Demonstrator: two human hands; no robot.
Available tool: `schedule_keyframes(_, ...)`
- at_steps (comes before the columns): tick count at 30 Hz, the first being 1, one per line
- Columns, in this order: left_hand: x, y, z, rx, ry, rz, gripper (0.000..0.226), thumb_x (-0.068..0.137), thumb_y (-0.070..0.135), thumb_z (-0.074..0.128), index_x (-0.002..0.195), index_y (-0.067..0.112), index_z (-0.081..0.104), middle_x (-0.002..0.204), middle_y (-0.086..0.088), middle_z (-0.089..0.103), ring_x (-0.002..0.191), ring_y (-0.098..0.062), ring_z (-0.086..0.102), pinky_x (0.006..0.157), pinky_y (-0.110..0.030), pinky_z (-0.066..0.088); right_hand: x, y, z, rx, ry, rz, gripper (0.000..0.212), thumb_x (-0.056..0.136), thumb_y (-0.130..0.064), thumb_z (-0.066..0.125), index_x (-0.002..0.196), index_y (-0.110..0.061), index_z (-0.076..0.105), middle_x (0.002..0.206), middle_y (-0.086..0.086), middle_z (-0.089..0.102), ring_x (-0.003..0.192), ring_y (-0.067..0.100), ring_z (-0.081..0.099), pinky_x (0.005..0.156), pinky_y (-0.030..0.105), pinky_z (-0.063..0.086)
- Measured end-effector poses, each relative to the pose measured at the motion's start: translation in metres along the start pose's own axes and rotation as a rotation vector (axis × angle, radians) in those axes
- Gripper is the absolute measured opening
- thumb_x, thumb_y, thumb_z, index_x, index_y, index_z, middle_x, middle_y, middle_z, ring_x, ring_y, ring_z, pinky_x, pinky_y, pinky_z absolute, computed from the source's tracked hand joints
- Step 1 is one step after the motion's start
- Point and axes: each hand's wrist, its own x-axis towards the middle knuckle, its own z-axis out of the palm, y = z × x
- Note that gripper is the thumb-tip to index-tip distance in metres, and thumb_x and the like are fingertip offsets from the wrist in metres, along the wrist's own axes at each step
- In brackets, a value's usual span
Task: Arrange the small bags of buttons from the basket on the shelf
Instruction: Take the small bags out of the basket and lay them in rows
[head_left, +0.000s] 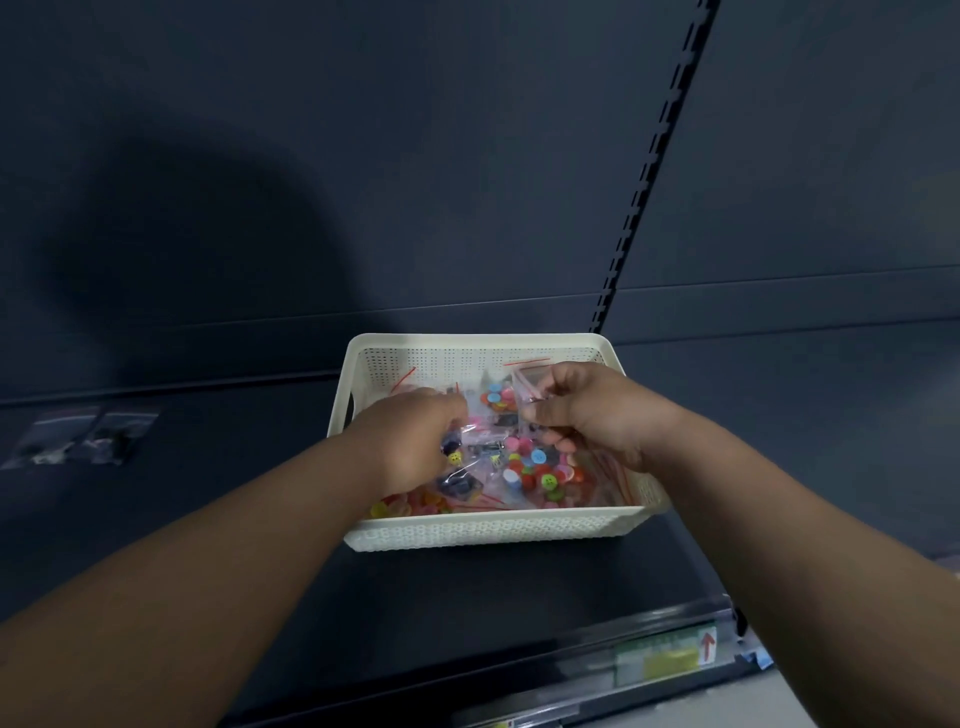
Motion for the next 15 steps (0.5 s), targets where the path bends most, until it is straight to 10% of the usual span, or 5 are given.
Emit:
schedule_keyframes(10, 0.002, 0.001, -0.014, -0.449, 0.252, -0.150, 0.030, 0.078, 0.028, 0.073, 0.063, 0.021, 0.048, 0.068, 0.003, 0.049, 0.065, -0.018, 0.048, 0.057, -0.027, 0.036, -0.001, -0.003, 0.002, 0.256, -0.119, 0.038, 0.020, 0.094, 0.000, 0.051, 0.099, -0.016, 0.062, 0.086, 0.006, 0.072, 0.065, 0.013, 0.069, 0.067, 0.026, 0.055)
schedule_keyframes(15, -0.007, 0.007, -0.028, -0.683, 0.264, -0.208, 0.033, 0.082, 0.040, 0.067, 0.069, 0.015, 0.051, 0.072, -0.006, 0.061, 0.062, -0.015, 0.051, 0.062, -0.029, 0.040, -0.005, -0.011, 0.005, 0.319, -0.160, 0.023, 0.026, 0.087, 0.009, 0.055, 0.103, -0.011, 0.061, 0.089, 0.011, 0.070, 0.066, 0.015, 0.069, 0.059, 0.024, 0.058)
